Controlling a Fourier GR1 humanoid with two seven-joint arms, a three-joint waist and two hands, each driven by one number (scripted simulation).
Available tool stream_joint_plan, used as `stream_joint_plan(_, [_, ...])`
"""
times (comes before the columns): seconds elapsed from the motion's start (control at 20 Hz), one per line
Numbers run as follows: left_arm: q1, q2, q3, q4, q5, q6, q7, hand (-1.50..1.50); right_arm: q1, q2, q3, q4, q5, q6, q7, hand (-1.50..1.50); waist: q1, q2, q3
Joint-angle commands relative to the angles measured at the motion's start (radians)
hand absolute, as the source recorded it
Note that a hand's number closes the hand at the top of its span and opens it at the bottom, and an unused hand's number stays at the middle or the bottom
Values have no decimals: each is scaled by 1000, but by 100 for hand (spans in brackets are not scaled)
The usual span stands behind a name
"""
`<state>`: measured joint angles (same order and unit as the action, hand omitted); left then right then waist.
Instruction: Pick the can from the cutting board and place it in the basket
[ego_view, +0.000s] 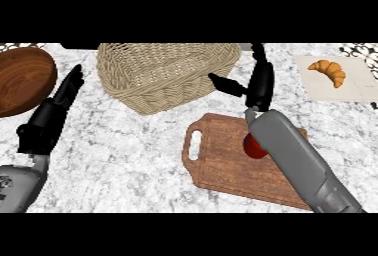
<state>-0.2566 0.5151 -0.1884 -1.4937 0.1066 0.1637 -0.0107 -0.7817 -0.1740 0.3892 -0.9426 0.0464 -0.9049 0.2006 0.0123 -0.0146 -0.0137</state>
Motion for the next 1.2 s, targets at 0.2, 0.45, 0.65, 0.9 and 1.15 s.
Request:
stream_joint_plan(0.2, [21,2,-6,13,-11,-2,-1,0,-154,-185,225,206,129,436,403,-150,-12,-17,-7])
stream_joint_plan(0.45, [34,19,22,19,2,-12,-22,0,-291,-208,262,156,45,838,637,-150,-19,-21,2])
stream_joint_plan(0.65, [36,-4,15,-6,3,2,-1,0,-404,-230,224,78,-67,1092,834,-150,-36,-15,9])
stream_joint_plan(0.9, [32,-2,35,-3,-2,-11,-13,0,-423,-259,176,-25,-157,1215,1034,-150,-32,2,13])
stream_joint_plan(1.15, [69,8,57,-33,-4,-26,-33,0,-302,-339,181,-168,-200,1222,1054,-150,-35,4,13])
